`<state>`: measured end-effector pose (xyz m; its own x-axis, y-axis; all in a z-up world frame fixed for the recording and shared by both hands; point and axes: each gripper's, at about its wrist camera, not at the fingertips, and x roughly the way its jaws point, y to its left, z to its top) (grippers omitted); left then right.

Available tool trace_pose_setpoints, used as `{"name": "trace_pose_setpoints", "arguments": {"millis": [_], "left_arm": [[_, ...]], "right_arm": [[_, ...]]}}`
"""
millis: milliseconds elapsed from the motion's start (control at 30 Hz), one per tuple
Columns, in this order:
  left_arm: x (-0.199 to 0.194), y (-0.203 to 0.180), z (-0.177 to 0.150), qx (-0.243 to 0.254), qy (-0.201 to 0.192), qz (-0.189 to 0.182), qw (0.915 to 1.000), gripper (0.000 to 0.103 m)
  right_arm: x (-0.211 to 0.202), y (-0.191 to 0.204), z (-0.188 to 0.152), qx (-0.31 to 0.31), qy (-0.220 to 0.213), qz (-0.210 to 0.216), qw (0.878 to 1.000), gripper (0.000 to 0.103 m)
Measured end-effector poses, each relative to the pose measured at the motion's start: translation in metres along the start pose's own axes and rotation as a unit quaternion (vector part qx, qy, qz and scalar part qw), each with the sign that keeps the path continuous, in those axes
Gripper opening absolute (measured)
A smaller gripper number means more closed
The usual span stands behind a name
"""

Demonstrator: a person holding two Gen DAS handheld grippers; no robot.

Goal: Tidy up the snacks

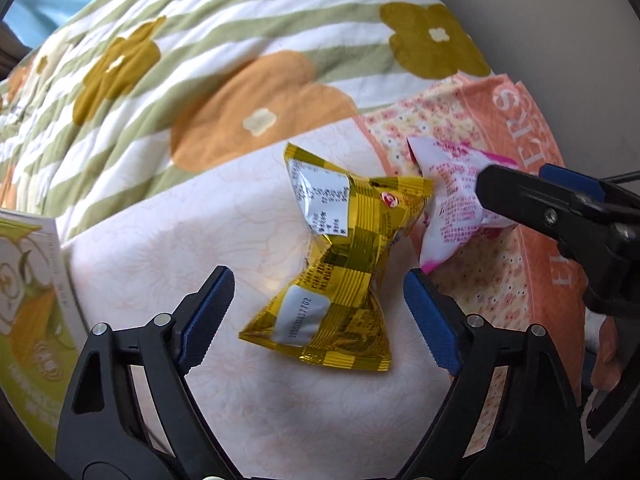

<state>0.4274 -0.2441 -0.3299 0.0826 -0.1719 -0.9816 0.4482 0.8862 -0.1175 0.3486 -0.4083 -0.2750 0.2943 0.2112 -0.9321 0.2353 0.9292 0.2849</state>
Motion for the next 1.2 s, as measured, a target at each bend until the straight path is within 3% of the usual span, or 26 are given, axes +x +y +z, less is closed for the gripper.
{"name": "trace_pose_setpoints", "arguments": {"millis": [67, 133, 267, 567, 667, 833, 933, 1200], "left_arm": [[0.008, -0.001, -0.002, -0.007, 0.011, -0.007, 0.9999, 0.068], [0.013, 0.001, -0.004, -0.022, 0.014, -0.02, 0.9995, 0.059], [0.014, 0.004, -0.006, -0.035, 0.007, -0.033, 0.9988, 0.053], [0.006, 0.022, -0.01, -0.065, -0.001, -0.023, 0.9976, 0.051], [0.0, 0.031, -0.012, -0.076, -0.004, -0.019, 0.9969, 0.051], [-0.012, 0.04, -0.018, -0.086, -0.013, -0.011, 0.9962, 0.051], [-0.025, 0.043, -0.022, -0.089, -0.025, -0.009, 0.9957, 0.051], [-0.092, 0.063, -0.037, -0.099, -0.081, -0.001, 0.9918, 0.05]], "right_arm": [[0.008, -0.003, 0.001, 0.007, 0.007, 0.002, 1.0, 0.102], [0.014, -0.005, 0.001, 0.011, 0.014, 0.005, 1.0, 0.102], [0.021, -0.004, 0.003, 0.006, 0.022, 0.004, 1.0, 0.102], [0.029, 0.001, 0.004, -0.018, 0.016, -0.022, 0.999, 0.097], [0.033, 0.003, 0.002, -0.032, 0.018, -0.031, 0.999, 0.089], [0.041, 0.008, -0.004, -0.041, 0.037, -0.015, 0.998, 0.064], [0.037, 0.012, -0.007, -0.053, 0.034, -0.016, 0.998, 0.058], [-0.015, 0.037, -0.012, -0.078, -0.022, -0.01, 0.997, 0.056]]}}
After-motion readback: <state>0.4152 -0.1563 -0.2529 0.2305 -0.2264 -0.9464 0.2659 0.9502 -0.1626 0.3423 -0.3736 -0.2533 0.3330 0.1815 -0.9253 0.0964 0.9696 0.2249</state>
